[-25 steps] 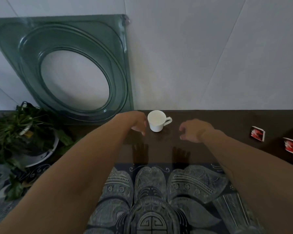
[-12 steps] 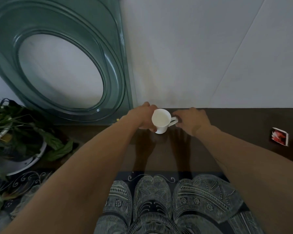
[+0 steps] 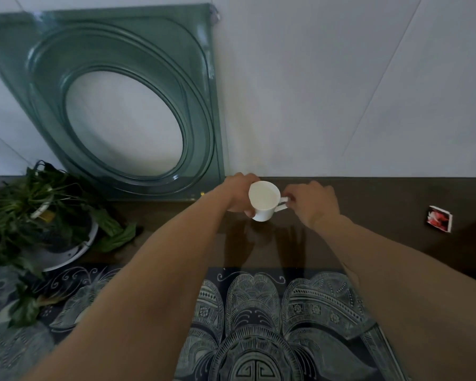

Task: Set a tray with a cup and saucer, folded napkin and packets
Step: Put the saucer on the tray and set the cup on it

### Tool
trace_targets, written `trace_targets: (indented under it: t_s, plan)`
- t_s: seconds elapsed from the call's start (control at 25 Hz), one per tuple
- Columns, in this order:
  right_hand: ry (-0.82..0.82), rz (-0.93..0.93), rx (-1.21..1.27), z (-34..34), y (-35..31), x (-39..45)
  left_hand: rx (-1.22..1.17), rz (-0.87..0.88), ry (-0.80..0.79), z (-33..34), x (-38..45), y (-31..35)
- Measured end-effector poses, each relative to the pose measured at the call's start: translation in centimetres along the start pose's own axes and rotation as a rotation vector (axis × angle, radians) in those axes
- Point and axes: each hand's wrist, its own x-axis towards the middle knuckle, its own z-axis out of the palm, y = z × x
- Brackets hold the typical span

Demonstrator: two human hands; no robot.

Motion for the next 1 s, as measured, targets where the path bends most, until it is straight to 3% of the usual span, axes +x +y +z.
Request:
trace_targets:
  t_s: [0.28,0.52,0.64,1.0]
  plan:
    - [0.008,0.050,0.147,-5.0,-2.2,-9.7,-0.003,0.085,-0.012,-3.4,-10.5,3.0]
    - [0.049,0.039,0.203,-7.1,-3.7,-19.5,-0.052,0.115,-0.015,-2.4,-20.8,4.5]
    - [0.077,0.019,0.275,-6.5,-3.7,-24.3,-0.123,0.132,0.012,-0.5,-25.2,4.4]
    - [-0.048,0.042,0.598,0.1,-3.9,-37.1,-0.258,0.122,-0.010,11.1,-34.9,3.3]
